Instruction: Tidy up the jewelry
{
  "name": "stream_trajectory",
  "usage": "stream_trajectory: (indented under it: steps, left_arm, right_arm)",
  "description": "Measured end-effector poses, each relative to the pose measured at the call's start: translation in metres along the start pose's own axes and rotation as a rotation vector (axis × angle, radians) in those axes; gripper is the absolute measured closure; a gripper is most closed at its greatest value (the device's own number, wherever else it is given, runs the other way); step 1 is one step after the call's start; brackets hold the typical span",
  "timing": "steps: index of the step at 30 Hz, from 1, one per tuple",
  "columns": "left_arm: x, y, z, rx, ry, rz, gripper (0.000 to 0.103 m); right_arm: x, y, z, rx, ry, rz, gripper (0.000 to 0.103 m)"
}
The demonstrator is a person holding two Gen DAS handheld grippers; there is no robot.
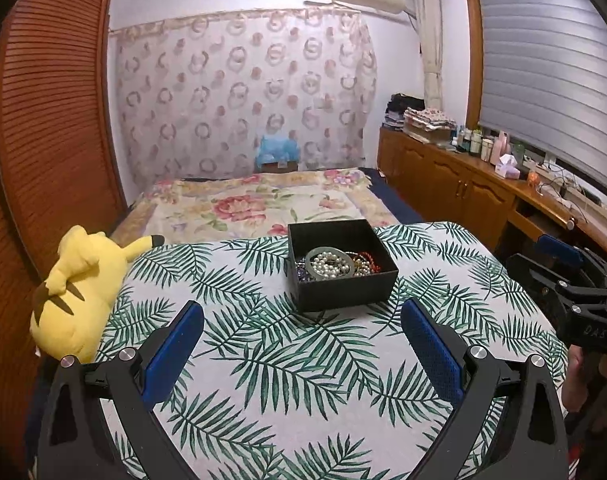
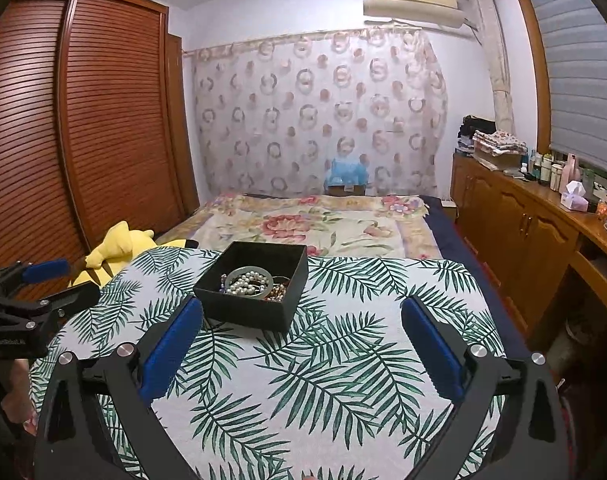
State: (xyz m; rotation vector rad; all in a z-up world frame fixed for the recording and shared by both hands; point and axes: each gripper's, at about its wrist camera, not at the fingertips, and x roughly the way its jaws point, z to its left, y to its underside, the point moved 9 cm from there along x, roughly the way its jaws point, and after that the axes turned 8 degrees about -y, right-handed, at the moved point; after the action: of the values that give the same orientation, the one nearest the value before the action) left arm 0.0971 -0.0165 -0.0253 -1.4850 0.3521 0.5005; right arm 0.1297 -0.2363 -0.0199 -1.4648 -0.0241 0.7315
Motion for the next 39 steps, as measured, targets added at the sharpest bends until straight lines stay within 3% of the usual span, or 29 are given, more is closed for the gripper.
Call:
stream_trajectory:
  steps: [39]
  left_arm:
    - [-0.0031,0.0004,-0.0001,-0.003,0.003,-0.002,0.008]
  right_arm:
    - [0.0011,0.0015,-0.0005,0.001,0.001,0.002,0.003]
